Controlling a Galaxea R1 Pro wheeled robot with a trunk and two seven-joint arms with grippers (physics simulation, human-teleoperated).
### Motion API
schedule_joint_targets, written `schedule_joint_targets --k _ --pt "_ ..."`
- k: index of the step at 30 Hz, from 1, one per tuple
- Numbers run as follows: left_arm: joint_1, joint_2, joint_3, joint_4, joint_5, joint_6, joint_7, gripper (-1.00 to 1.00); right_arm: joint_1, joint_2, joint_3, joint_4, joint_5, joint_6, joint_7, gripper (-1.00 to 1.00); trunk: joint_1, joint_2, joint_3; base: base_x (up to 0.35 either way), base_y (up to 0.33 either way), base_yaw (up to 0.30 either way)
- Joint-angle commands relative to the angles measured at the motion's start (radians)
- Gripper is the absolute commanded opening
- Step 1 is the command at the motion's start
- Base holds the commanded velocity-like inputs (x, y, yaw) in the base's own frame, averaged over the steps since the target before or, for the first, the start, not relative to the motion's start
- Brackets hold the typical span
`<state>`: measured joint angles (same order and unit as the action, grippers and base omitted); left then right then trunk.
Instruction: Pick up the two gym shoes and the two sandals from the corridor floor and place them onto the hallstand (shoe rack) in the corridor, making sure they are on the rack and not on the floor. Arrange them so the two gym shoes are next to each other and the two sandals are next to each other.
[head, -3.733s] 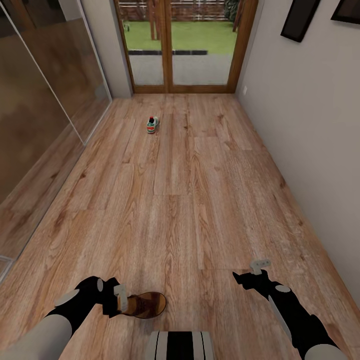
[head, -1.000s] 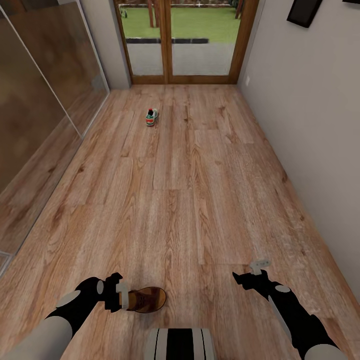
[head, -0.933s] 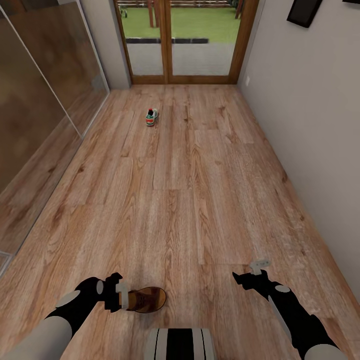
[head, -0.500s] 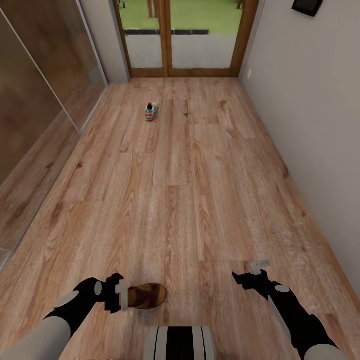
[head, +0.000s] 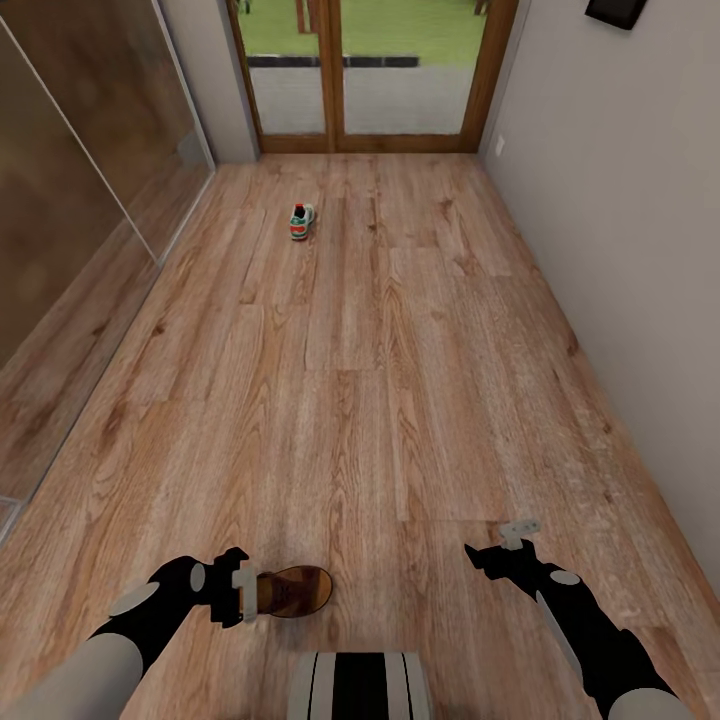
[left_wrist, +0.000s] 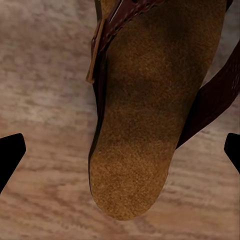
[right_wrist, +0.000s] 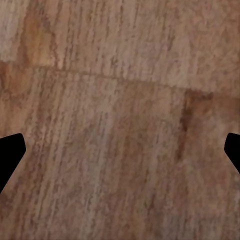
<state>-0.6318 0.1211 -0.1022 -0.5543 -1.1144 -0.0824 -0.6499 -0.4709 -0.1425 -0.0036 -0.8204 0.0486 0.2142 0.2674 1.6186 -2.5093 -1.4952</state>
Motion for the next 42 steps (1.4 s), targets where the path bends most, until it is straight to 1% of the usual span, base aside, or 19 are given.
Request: schedule_joint_targets --k 1,9,17,37,42 --pt "0.000 0.001 -0.003 -0.001 -0.011 -0.008 0.000 1.00 0.000 0.000 -0.001 -0.002 0.005 0.005 0.004 1.00 0.000 0.000 -0.001 0.000 0.000 0.000" --pt "0.000 0.001 -0.003 0.000 -0.011 -0.007 -0.001 1.00 0.000 0.000 -0.001 -0.002 0.005 0.005 0.004 1.00 0.000 0.000 -0.001 0.000 0.000 0.000" --pt "0.001 0.006 -0.002 0.000 -0.012 -0.006 0.000 1.00 0.000 0.000 -0.001 -0.002 0.005 0.005 0.004 1.00 0.003 -0.002 -0.032 0.000 0.000 0.000" --pt "0.007 0.012 -0.001 0.002 -0.013 -0.007 0.003 1.00 0.000 0.000 0.000 -0.002 0.005 0.005 0.004 1.00 0.003 -0.002 -0.032 0.000 0.000 0.000" --pt "0.007 0.018 -0.001 0.002 -0.013 -0.007 0.004 1.00 0.000 0.000 0.000 -0.002 0.005 0.005 0.004 1.00 0.003 -0.002 -0.032 0.000 0.000 0.000"
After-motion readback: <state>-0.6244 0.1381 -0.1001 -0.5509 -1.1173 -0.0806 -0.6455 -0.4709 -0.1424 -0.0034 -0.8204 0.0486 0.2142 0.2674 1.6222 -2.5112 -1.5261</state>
